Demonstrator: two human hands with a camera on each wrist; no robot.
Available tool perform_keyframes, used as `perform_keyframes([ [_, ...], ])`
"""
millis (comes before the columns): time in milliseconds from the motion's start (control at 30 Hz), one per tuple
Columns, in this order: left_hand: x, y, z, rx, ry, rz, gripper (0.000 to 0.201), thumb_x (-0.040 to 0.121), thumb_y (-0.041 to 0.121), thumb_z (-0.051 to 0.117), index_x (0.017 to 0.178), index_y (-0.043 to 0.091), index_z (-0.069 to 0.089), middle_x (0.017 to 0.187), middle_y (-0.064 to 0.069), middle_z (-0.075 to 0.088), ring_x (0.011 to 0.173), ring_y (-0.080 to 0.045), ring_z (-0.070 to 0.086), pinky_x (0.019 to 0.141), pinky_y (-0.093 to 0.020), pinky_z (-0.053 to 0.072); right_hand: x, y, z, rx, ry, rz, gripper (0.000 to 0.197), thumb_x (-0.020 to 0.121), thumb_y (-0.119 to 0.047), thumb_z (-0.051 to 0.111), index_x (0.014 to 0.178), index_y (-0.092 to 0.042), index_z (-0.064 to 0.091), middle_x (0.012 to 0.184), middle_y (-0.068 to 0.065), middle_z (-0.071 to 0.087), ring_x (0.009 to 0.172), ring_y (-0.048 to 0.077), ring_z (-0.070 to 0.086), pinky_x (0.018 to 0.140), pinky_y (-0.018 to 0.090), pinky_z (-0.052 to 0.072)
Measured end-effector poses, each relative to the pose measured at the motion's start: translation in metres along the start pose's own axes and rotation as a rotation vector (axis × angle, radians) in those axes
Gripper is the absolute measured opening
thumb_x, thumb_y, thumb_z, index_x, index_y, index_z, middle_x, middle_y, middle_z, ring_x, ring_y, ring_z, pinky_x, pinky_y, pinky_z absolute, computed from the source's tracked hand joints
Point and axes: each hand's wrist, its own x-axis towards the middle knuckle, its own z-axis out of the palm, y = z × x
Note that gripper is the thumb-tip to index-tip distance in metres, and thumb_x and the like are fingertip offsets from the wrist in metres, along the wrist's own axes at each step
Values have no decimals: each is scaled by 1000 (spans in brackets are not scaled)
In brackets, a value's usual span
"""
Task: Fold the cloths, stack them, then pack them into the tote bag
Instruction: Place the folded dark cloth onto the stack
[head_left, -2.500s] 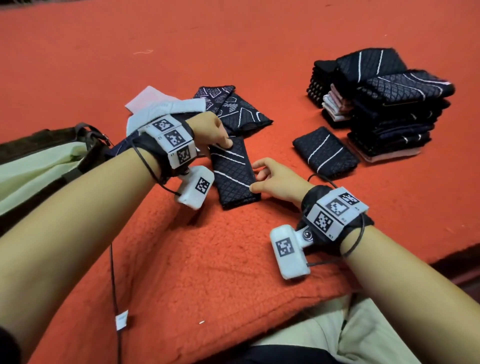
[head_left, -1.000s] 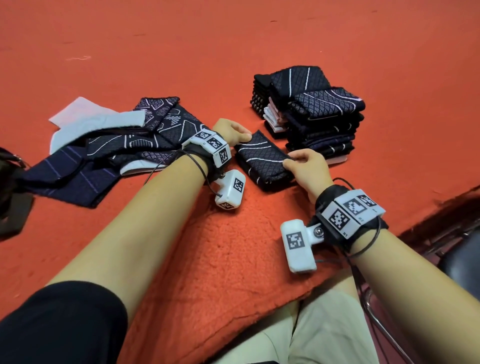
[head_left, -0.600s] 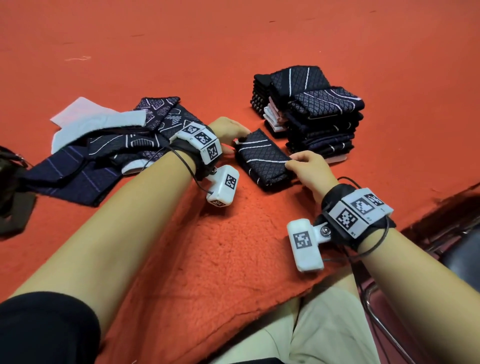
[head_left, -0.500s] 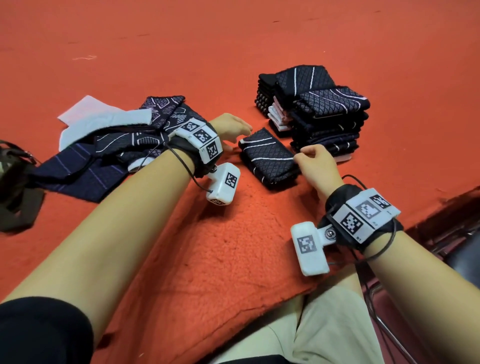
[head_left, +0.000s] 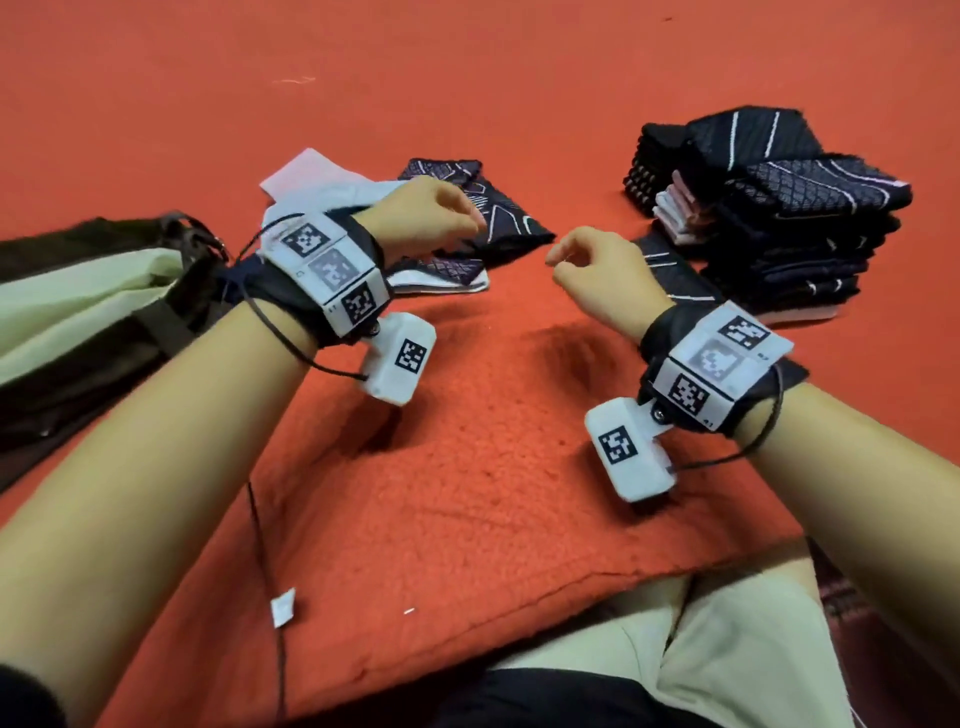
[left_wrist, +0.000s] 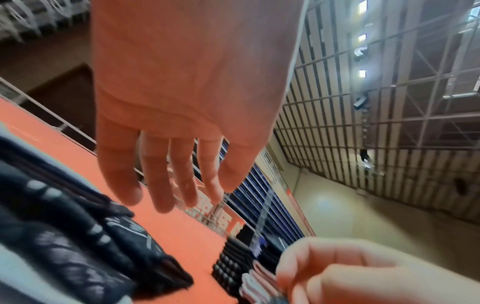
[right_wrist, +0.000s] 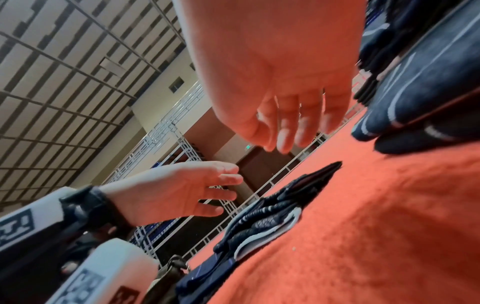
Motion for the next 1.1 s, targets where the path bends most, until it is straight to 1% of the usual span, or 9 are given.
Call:
perform_keyframes([
  [100, -19, -29, -20, -42, 114, -92, 23, 90, 13, 53, 71, 27, 57, 69, 6, 55, 60, -4, 48, 41, -9, 40, 11, -20, 24, 20, -206, 7, 14, 84, -7, 48, 80, -17, 58, 73, 0, 59, 55, 9, 53, 56, 17, 45],
  [200, -33, -61, -33, -76, 243, -171, 24, 88, 13, 53, 69, 27, 57, 68, 5, 54, 55, -2, 49, 38, -10, 38, 19, -34, 47, 31, -311, 29, 18, 88, -10, 47, 73, -17, 55, 67, 0, 59, 45, 6, 49, 33, 8, 32],
  [300, -45, -94, -40, -109, 331, -288, 24, 88, 13, 53, 66, 24, 55, 67, 3, 54, 46, 0, 50, 38, -12, 37, 21, -46, 66, 2, -374, 18, 20, 87, -12, 48, 69, -18, 53, 67, 0, 59, 44, 6, 48, 33, 10, 34],
  [467, -55, -132, -47, -297, 416, -458, 21, 88, 17, 54, 67, 19, 52, 69, 3, 56, 56, -11, 47, 52, -21, 35, 28, -66, 85, -10, -506, 10, 14, 85, -10, 49, 74, -14, 55, 73, 8, 58, 48, 16, 45, 42, 19, 39],
  [600, -61, -160, -47, -349, 621, -504, 17, 72, 18, 57, 55, 16, 54, 45, 5, 47, 40, -8, 43, 58, -25, 43, 32, -84, 107, -80, -634, 18, 10, 85, -15, 52, 75, -14, 56, 71, 5, 59, 49, 14, 47, 46, 21, 37],
  [667, -59, -165, -46, -454, 695, -483, 7, 75, 16, 55, 70, 13, 59, 60, 2, 49, 38, -5, 42, 47, -21, 45, 33, -89, 123, -38, -703, 99, 13, 88, -18, 51, 76, -15, 51, 66, 2, 60, 45, 13, 49, 44, 16, 39],
  [767, -57, -165, -44, -645, 732, -472, 38, 81, 15, 60, 115, 0, 53, 97, -9, 46, 58, -7, 52, 44, -20, 49, 35, -95, 141, 102, -766, 244, 22, 94, -23, 46, 73, -14, 46, 56, 2, 62, 34, 10, 52, 39, 13, 41],
  [1000, -52, -172, -43, -963, 856, -460, 52, 88, 8, 57, 131, 2, 27, 106, -13, 48, 71, -14, 57, 47, -19, 51, 44, -115, 165, 295, -757, 387, 41, 98, -39, 42, 82, -2, 50, 40, 0, 59, 32, 8, 57, 36, 16, 44],
  [1100, -50, -173, -41, -955, 837, -475, 62, 87, 8, 61, 136, -1, 24, 118, -15, 47, 72, -13, 59, 47, -18, 50, 44, -121, 172, 423, -644, 376, 30, 97, -30, 49, 106, -2, 49, 64, 9, 62, 31, 8, 56, 36, 18, 45],
])
